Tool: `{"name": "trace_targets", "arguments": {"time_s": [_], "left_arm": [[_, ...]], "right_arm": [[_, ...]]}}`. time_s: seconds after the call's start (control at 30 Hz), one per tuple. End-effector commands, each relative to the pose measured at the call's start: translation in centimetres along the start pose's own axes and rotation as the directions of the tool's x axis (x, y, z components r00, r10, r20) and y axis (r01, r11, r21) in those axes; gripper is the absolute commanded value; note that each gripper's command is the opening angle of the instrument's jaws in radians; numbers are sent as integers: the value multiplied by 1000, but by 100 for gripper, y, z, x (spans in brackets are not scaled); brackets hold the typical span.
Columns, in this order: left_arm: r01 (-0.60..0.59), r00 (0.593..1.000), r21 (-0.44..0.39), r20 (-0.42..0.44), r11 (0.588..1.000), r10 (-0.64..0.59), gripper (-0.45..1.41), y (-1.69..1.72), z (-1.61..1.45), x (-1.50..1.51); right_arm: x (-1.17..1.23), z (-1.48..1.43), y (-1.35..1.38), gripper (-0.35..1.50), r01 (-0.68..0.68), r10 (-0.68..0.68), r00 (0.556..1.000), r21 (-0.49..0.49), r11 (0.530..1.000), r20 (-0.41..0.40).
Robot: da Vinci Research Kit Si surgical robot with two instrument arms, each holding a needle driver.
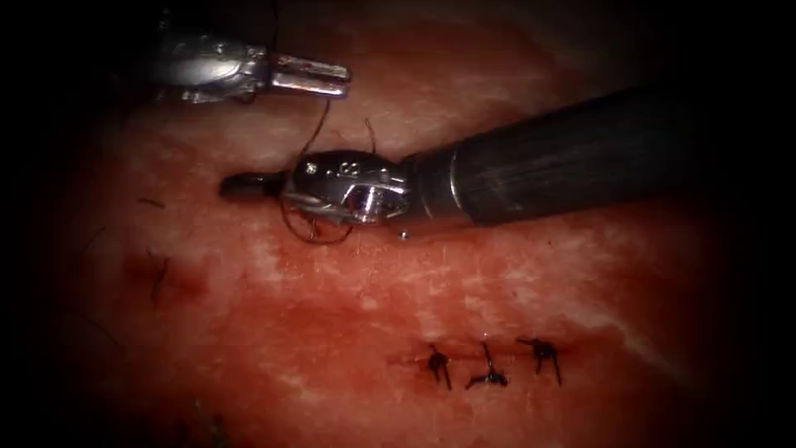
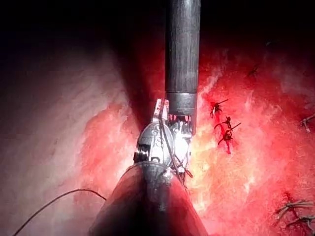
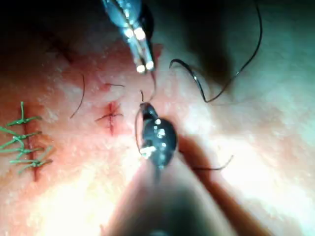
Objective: Wound Closure
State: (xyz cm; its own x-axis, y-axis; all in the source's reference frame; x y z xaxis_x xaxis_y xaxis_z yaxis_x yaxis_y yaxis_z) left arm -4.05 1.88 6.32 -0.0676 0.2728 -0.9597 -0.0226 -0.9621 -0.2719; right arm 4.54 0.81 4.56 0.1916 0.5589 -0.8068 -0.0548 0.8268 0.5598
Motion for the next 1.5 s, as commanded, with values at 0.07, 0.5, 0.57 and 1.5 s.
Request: {"name": "trace_targets", "arguments": {"time_s": [0.07, 0.5, 0.57, 1.5], "left_arm": [[-3, 1000, 12, -6, 1000, 3, -45, -6, 6, -14], [0, 1000, 66, 12, 998, -1, -45, -19, 21, -143], [11, 1000, 76, 20, 997, -13, -45, -18, 18, -164], [52, 997, 108, 44, 993, -57, -45, 36, 1, -224]], "right_arm": [[-5, 3, -13, -25, 1, 0, 1000, 16, 1000, -15], [18, -28, -37, 15, 7, 23, 970, 123, 992, -243], [16, -33, -38, 15, 6, 25, 965, 118, 993, -260], [-33, -102, 4, 78, -471, 342, 818, -197, 860, -463]]}}
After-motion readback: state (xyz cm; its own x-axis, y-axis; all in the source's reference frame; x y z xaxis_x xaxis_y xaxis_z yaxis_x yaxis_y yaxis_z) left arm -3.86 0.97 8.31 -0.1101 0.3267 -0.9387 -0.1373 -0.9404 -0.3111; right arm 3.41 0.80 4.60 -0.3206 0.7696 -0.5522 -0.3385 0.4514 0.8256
